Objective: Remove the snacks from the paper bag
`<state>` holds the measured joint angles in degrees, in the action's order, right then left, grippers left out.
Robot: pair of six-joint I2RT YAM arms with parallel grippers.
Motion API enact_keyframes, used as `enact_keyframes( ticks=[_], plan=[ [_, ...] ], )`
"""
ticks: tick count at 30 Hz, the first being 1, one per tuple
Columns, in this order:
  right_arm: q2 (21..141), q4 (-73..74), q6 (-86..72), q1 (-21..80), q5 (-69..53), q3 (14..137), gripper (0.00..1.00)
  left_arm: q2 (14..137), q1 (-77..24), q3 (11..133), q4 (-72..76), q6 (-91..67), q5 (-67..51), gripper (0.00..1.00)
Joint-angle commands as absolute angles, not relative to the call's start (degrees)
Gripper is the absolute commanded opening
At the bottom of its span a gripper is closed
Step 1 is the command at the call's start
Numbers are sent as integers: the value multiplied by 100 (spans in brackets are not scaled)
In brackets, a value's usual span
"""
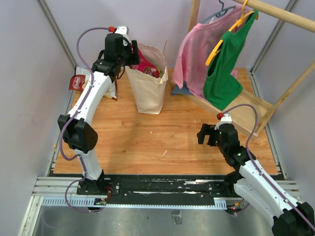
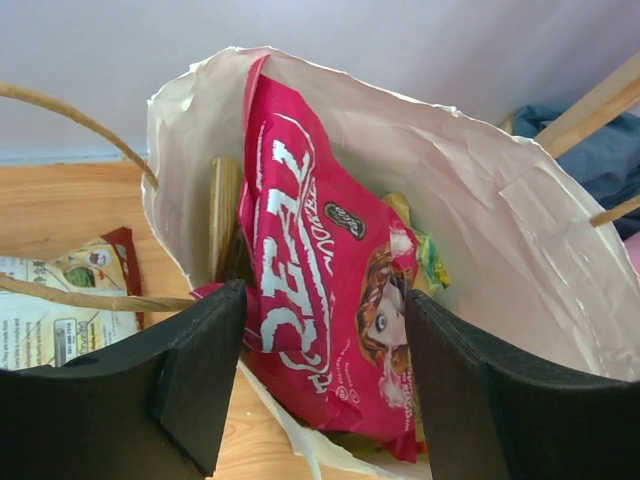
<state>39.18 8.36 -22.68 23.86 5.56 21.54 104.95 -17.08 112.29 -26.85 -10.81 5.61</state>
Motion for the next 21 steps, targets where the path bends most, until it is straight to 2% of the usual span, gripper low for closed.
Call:
enact_keyframes(
  ticks=[1,11,16,21],
  plan=[
    [3902,810,-2253,2461,626,2044,98,10489,-1723,11398,-2727,-895,881,68],
    [3905,760,-2262,2465,615,1981,98,10599,-1721,11551,-2726,-615,1174,69],
    [4004,697,-2265,2461,623,1935,98,10738,-1723,11588,-2819,-513,1019,56],
    [4130,489,-2284,2461,633,1773,98,10781,-1723,11492,-2778,-506,993,50]
  ],
)
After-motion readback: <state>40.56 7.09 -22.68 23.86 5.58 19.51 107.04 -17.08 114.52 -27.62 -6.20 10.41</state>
